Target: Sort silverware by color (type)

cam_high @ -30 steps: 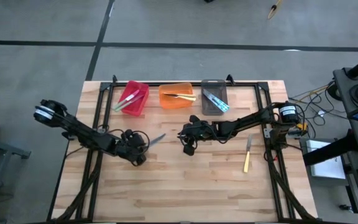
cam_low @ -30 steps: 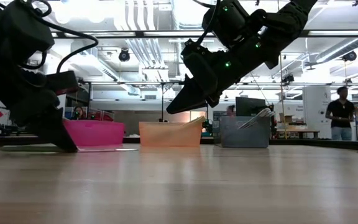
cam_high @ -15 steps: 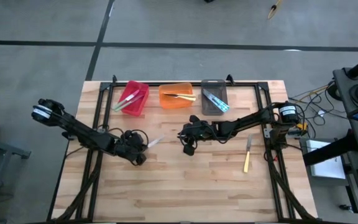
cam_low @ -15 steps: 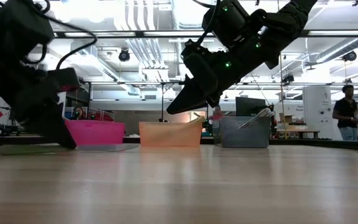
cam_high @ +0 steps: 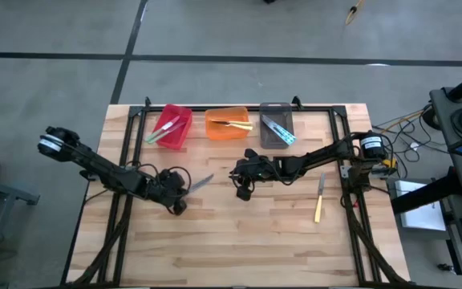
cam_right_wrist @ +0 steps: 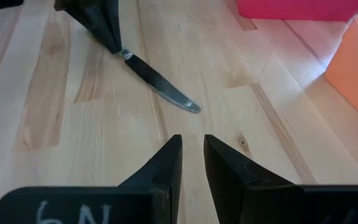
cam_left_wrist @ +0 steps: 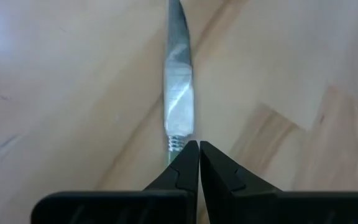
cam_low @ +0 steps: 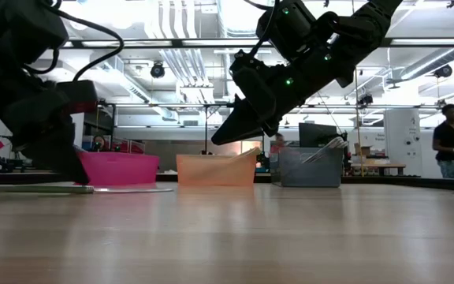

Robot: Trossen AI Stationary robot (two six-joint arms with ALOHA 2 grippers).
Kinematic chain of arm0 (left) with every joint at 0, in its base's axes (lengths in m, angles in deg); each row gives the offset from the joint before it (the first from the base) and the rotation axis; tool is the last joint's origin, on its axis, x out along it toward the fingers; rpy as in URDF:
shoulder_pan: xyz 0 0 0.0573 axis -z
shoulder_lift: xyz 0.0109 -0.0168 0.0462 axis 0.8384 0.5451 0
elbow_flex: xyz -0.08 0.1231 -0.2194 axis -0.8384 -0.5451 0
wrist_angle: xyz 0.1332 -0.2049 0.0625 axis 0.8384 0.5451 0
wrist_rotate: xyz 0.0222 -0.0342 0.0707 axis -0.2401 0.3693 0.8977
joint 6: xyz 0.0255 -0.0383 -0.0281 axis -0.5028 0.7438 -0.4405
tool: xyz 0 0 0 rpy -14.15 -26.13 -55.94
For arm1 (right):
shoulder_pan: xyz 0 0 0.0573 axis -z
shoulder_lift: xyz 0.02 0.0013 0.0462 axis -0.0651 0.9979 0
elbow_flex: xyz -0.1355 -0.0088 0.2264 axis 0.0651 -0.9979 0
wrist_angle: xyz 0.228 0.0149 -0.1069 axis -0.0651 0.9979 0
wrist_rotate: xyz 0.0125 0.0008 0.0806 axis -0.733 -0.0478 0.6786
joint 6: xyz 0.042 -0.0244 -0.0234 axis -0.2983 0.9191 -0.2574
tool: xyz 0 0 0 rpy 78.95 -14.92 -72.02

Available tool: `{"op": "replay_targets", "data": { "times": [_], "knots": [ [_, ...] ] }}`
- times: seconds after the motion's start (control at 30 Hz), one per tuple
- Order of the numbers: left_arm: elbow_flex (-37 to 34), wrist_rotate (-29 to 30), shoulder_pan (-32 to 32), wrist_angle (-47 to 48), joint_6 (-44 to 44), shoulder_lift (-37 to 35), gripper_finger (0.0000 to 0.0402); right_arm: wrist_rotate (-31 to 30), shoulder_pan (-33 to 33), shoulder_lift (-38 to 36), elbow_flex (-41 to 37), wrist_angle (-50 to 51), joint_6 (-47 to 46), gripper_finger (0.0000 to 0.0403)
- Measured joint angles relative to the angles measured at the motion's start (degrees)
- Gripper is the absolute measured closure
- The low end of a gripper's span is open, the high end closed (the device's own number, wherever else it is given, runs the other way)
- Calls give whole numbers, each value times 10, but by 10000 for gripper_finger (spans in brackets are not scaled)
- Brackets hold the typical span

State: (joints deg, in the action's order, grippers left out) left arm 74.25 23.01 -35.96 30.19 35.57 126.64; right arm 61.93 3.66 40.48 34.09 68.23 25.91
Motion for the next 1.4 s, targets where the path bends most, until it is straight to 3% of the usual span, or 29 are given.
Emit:
{"op": "replay_targets", "data": {
  "times": [0.3,0.53,0.7,1.03,1.4],
  "knots": [
    [0,-4,0,0,-54,-1,401,1,1,13,0,-78,6,344],
    [0,-2,0,6,-53,-5,401,3,5,100,21,-205,-5,344],
    [0,-9,0,11,-56,-19,395,2,11,164,92,-188,-13,344],
    [0,-9,0,73,-56,-72,340,1,16,259,229,-36,-14,344],
    [-6,-4,2,82,-42,-60,281,0,16,283,243,-22,-6,344]
  ]
}}
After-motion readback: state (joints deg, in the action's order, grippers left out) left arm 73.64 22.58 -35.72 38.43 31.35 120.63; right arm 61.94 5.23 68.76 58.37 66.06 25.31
